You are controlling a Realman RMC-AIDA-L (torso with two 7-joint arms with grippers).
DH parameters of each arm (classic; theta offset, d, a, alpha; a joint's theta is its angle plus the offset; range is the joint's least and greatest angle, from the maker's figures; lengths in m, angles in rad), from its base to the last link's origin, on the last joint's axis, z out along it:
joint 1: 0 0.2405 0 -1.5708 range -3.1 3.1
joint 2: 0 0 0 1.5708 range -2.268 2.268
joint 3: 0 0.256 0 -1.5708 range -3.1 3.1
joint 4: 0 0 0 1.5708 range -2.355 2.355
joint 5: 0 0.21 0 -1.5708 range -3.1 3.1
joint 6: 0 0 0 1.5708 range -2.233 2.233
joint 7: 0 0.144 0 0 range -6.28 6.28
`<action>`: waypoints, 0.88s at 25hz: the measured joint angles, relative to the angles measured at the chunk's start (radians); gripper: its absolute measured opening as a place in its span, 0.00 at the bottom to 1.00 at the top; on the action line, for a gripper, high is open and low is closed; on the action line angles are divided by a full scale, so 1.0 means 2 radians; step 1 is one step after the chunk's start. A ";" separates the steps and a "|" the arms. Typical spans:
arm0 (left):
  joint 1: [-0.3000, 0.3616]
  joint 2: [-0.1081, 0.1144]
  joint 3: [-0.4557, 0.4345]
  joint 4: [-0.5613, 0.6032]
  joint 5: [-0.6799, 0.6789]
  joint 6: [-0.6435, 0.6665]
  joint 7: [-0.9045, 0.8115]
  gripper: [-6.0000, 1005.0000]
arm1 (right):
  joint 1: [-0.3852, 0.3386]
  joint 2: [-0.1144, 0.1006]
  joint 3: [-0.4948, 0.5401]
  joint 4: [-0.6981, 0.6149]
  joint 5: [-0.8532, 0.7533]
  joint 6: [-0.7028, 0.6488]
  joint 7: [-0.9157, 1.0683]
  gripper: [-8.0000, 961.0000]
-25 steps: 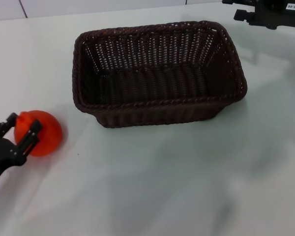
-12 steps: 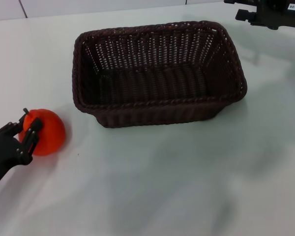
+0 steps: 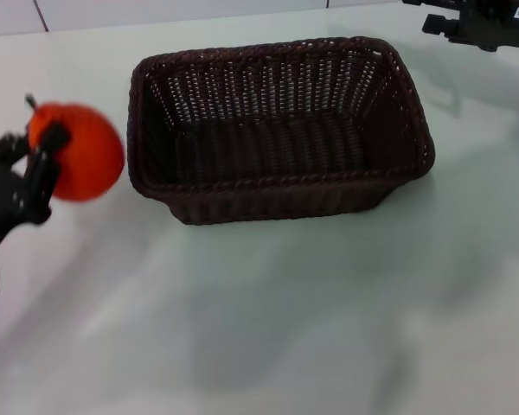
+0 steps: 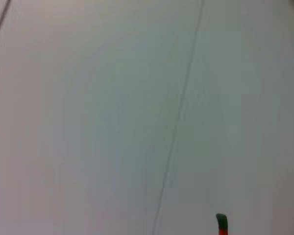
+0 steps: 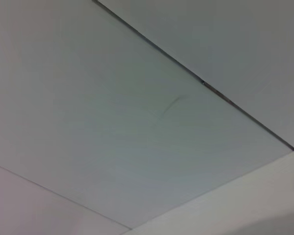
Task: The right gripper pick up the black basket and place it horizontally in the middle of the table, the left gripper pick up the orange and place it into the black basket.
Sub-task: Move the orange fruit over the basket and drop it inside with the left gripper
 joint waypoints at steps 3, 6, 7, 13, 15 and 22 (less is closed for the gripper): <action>-0.024 -0.008 -0.004 -0.018 0.001 -0.003 -0.016 0.17 | -0.003 0.000 0.002 0.001 0.008 -0.001 -0.009 0.85; -0.064 -0.013 -0.003 -0.024 0.003 0.010 -0.027 0.16 | -0.004 0.001 0.002 0.001 0.011 -0.001 -0.015 0.85; -0.075 -0.015 -0.001 -0.024 0.003 0.020 -0.034 0.15 | -0.005 0.001 0.002 0.001 0.012 -0.001 -0.016 0.85; -0.105 -0.038 0.001 -0.036 0.005 0.075 -0.060 0.16 | -0.016 0.004 0.003 0.001 0.029 -0.001 -0.031 0.85; -0.101 -0.042 0.002 -0.044 0.005 0.076 -0.056 0.20 | -0.020 0.006 0.003 0.001 0.041 -0.001 -0.040 0.85; -0.074 -0.045 -0.013 -0.059 0.000 0.045 -0.042 0.46 | -0.030 0.018 0.004 0.001 0.078 -0.018 -0.081 0.85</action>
